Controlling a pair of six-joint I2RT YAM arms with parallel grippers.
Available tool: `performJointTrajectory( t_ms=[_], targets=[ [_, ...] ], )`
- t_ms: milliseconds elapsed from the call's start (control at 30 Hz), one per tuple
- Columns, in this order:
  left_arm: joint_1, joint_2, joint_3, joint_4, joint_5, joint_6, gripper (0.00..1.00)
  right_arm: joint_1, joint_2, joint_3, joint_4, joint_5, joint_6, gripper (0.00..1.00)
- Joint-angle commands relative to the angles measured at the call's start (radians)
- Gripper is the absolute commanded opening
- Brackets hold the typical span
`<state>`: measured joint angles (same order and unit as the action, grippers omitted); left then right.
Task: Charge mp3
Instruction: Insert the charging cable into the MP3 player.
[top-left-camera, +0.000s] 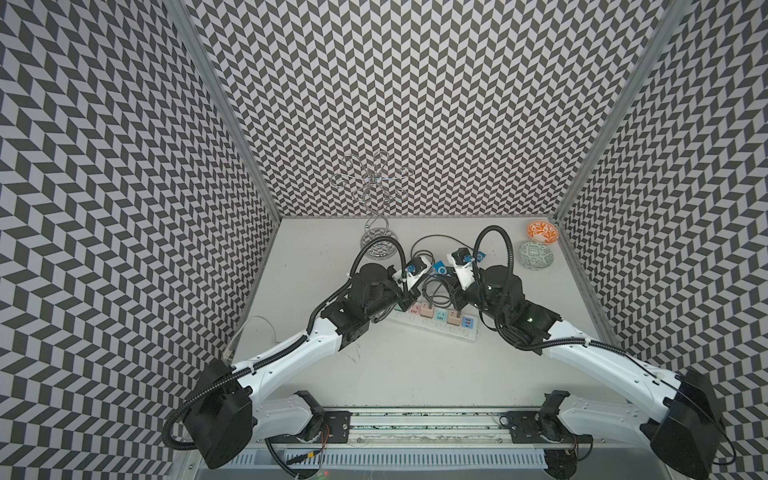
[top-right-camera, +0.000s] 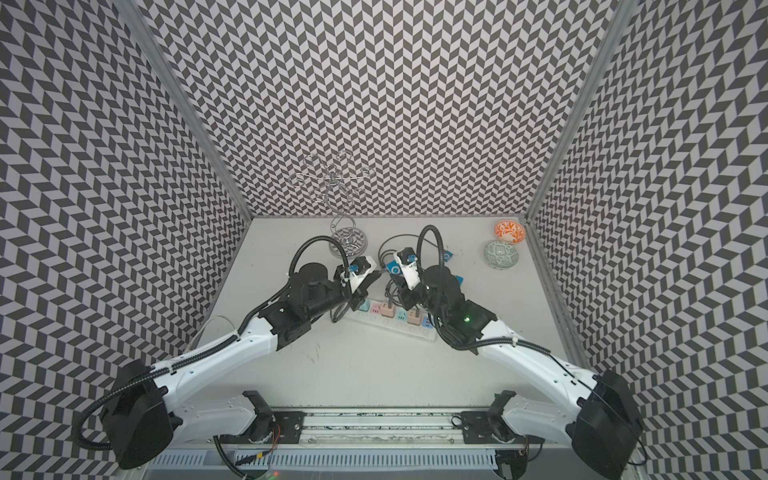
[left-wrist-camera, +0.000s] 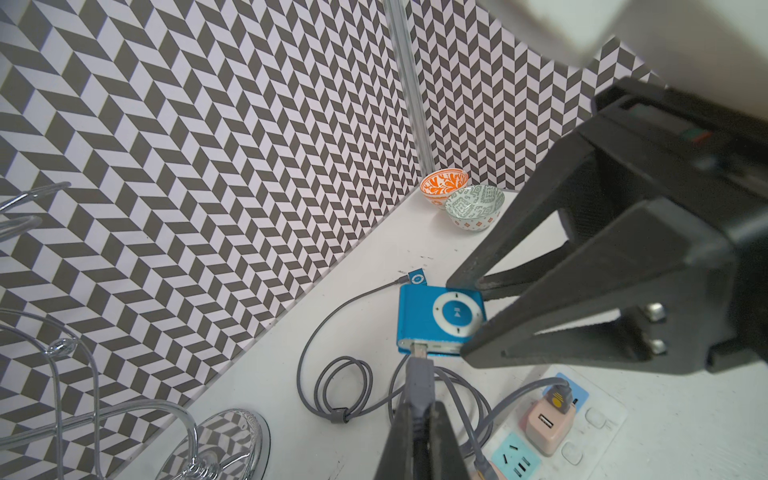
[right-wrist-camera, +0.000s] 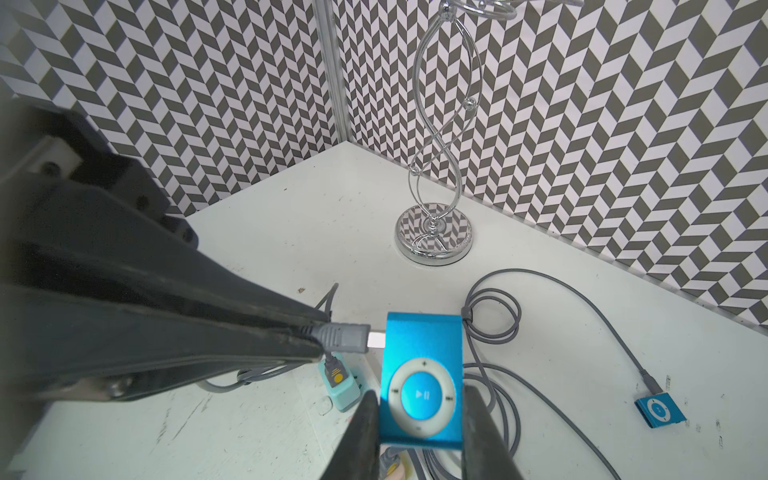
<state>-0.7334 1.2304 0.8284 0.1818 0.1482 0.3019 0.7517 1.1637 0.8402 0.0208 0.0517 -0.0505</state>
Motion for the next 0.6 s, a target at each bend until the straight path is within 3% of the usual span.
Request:
performJointTrajectory(
  t_ms=[0, 567],
  targets=[
    [-0.006, 0.014, -0.008, 0.105, 0.015, 0.015, 0.0, 0.048, -0.011, 0.005, 0.095, -0.17, 0.02, 0.07],
    [0.006, 0.023, 0.0, 0.143, 0.131, -0.05, 0.0, 0.059, -0.052, -0.062, 0.171, -0.168, -0.055, 0.04]
  ],
)
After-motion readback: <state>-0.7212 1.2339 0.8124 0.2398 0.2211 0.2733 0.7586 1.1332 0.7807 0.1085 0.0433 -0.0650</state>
